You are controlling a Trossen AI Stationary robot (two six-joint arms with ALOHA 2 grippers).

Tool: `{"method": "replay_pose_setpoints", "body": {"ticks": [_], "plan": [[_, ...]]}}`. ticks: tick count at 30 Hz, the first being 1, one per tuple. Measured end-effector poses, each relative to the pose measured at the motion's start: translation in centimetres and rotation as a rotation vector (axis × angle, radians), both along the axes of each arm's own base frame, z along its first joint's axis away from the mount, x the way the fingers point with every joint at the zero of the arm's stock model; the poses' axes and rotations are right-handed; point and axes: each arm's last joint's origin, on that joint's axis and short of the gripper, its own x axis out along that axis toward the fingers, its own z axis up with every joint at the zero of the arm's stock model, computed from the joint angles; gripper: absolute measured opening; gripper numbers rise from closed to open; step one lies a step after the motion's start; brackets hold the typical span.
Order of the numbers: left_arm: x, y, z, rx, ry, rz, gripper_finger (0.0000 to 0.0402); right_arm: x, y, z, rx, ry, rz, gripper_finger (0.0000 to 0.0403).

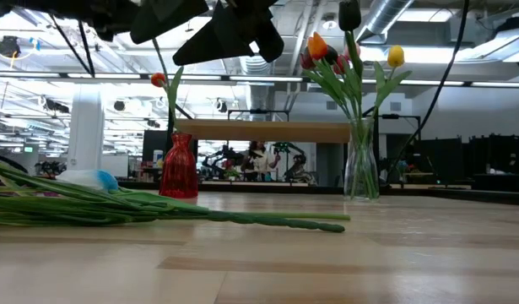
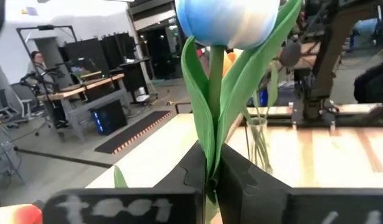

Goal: Pick and place flowers into a vace then onto a shelf
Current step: Put the white flower into the red vase

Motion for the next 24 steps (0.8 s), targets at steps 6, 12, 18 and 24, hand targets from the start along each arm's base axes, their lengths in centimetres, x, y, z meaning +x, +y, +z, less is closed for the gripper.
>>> {"method": "replay_pose_setpoints", "body": {"ticks": [6, 12, 18, 24], "plan": [[0.2, 1.2, -1.3, -0.026, -0.011, 0.042, 0.0000, 0.0, 0.0, 0.0, -0.002, 0.004, 0.001, 0.0255], [0.5, 2.0, -1.7, -0.056, -0.009, 0.025, 0.0000, 0.0, 0.0, -0.1, -0.005, 0.007, 0.001, 0.0255], [1.1, 2.4, -2.3, -0.091, 0.024, 0.001, 0.0000, 0.0, 0.0, -0.1, -0.005, 0.007, 0.001, 0.0255], [2.1, 2.7, -3.2, -0.137, 0.078, -0.018, 0.0006, 0.0, 0.0, -0.1, -0.005, 0.008, 0.002, 0.0255]]}}
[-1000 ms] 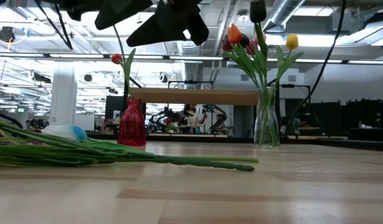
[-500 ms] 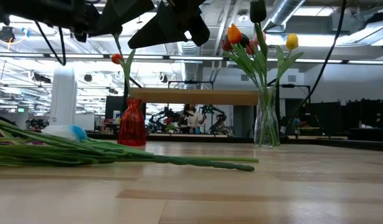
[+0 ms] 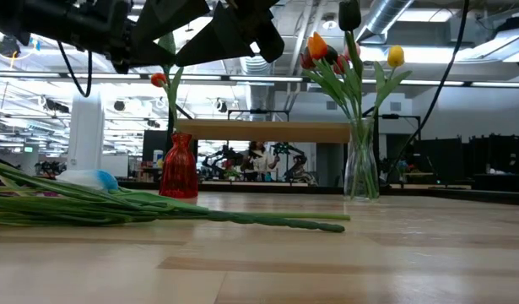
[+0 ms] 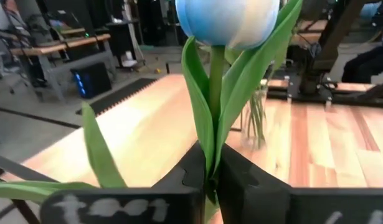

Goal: Pick and place flowers into a vace then onto a shelf
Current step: Put the white flower into the red vase

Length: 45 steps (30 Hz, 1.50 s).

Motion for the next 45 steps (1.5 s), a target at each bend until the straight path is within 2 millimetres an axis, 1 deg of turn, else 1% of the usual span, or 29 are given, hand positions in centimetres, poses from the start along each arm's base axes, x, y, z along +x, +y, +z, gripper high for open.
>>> {"method": "replay_pose_setpoints", "body": {"ticks": [8, 13, 21, 26, 33, 40, 42, 45], "plan": [[0.4, -0.1, -0.6, -0.065, 0.026, -0.049, 0.0052, 0.0, 0.0, 0.0, 0.000, 0.000, 0.000, 0.0255], [0.2, -0.1, -1.1, -0.097, 0.109, -0.043, 0.0093, 0.0, 0.0, 0.0, 0.000, 0.000, 0.000, 0.0255], [-0.3, -0.2, -0.2, -0.144, 0.301, -0.033, 0.0177, 0.0, 0.0, 0.0, 0.001, 0.000, 0.000, 0.0255], [-0.7, -0.3, -0.2, -0.193, 0.360, -0.023, 0.0213, 0.0, 0.0, 0.0, 0.005, 0.004, 0.006, 0.0255], [-1.1, -0.3, -0.7, -0.257, 0.406, 0.014, 0.0221, -0.1, 0.1, -0.2, 0.023, 0.033, 0.044, 0.0255], [-2.0, -0.1, -1.8, -0.284, 0.527, 0.133, 0.0222, -0.1, 0.3, -0.3, 0.071, 0.056, 0.116, 0.0255], [-2.1, -0.1, -1.8, -0.290, 0.526, 0.155, 0.0222, -0.1, 0.4, -0.3, 0.082, 0.064, 0.133, 0.0255], [-2.2, -0.2, -1.6, -0.292, 0.498, 0.142, 0.0222, -0.1, 0.2, -0.4, 0.077, 0.077, 0.129, 0.0255]]}}
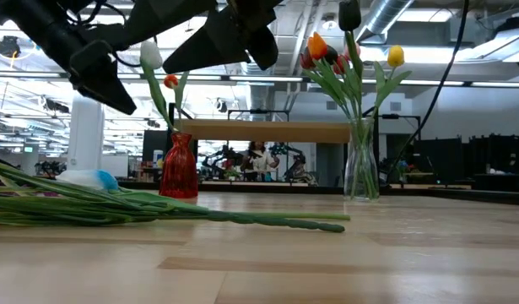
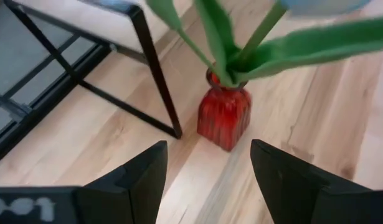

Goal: Pick and place flowers into a vace then onto a shelf
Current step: Put the white flower into the red vase

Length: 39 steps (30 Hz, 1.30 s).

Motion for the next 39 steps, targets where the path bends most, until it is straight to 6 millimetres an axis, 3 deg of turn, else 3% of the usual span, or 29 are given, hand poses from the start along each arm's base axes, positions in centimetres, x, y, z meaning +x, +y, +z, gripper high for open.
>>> {"method": "replay_pose_setpoints", "body": {"ticks": [4, 12, 19, 24, 32, 35, 39], "plan": [[-0.4, -0.4, 0.4, 0.002, -0.031, -0.024, 0.0222, 0.5, -0.3, -1.3, 0.003, 0.033, 0.019, 0.0255], [-1.8, -1.5, 1.3, -0.027, -0.142, -0.081, 0.0222, 2.4, -1.5, -6.6, 0.026, 0.115, 0.049, 0.0255], [-2.7, -2.3, 1.8, -0.052, -0.207, -0.125, 0.0222, 3.4, -3.9, -6.8, 0.033, 0.107, 0.000, 0.0255], [-2.7, -2.8, 1.8, -0.063, -0.213, -0.156, 0.0222, 3.4, -4.5, -7.2, 0.078, 0.169, 0.061, 0.0255], [-2.7, -3.2, 1.9, -0.032, -0.222, -0.144, 0.0222, 3.3, -4.5, -10.3, 0.098, 0.268, 0.028, 0.0254], [-2.7, -3.3, 1.9, -0.030, -0.229, -0.147, 0.0222, 3.2, -4.6, -11.2, 0.093, 0.286, -0.008, 0.0238], [-2.7, -3.4, 2.0, -0.034, -0.235, -0.152, 0.0222, 3.1, -4.8, -11.4, 0.076, 0.295, -0.031, 0.0165]]}}
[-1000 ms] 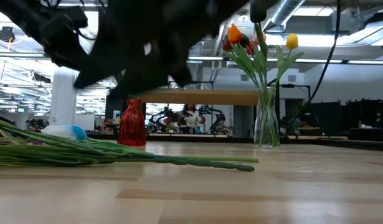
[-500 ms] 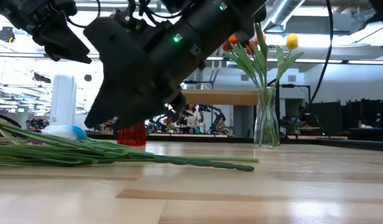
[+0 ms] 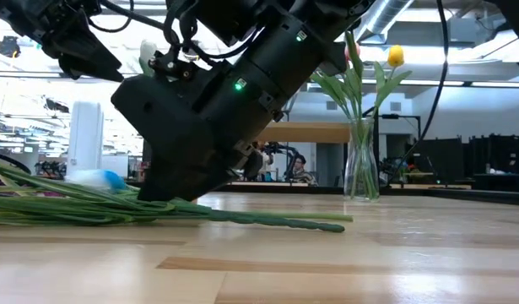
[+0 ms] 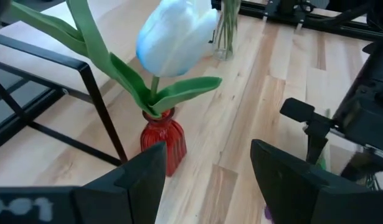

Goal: Pick and place flowers into a vace then onto a shelf
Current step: Put the white flower into the red vase

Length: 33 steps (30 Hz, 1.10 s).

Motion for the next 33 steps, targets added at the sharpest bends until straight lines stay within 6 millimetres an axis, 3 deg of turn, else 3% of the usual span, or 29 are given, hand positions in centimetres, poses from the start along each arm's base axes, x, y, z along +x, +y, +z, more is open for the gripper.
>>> {"method": "replay_pose_setpoints", "body": {"ticks": [4, 6, 17, 27, 33], "plan": [[0.0, -0.1, 0.0, 0.000, -0.001, -0.010, 0.0222, -0.1, -0.2, 0.2, -0.022, 0.005, -0.014, 0.0052], [0.0, -0.2, 0.0, -0.001, -0.001, -0.014, 0.0222, -0.2, -0.2, 0.2, -0.034, 0.007, -0.016, 0.0016], [-0.1, -0.7, 0.2, -0.008, -0.042, -0.005, 0.0222, -1.2, 1.4, 2.0, -0.130, -0.011, 0.019, 0.0011], [-0.2, -1.4, 0.7, 0.043, -0.104, 0.031, 0.0222, -2.0, 4.6, 7.7, -0.251, -0.224, 0.105, 0.0007], [0.0, -2.5, 1.9, 0.090, -0.205, -0.073, 0.0222, -2.4, 6.5, 11.9, -0.463, -0.463, -0.007, 0.0006]]}}
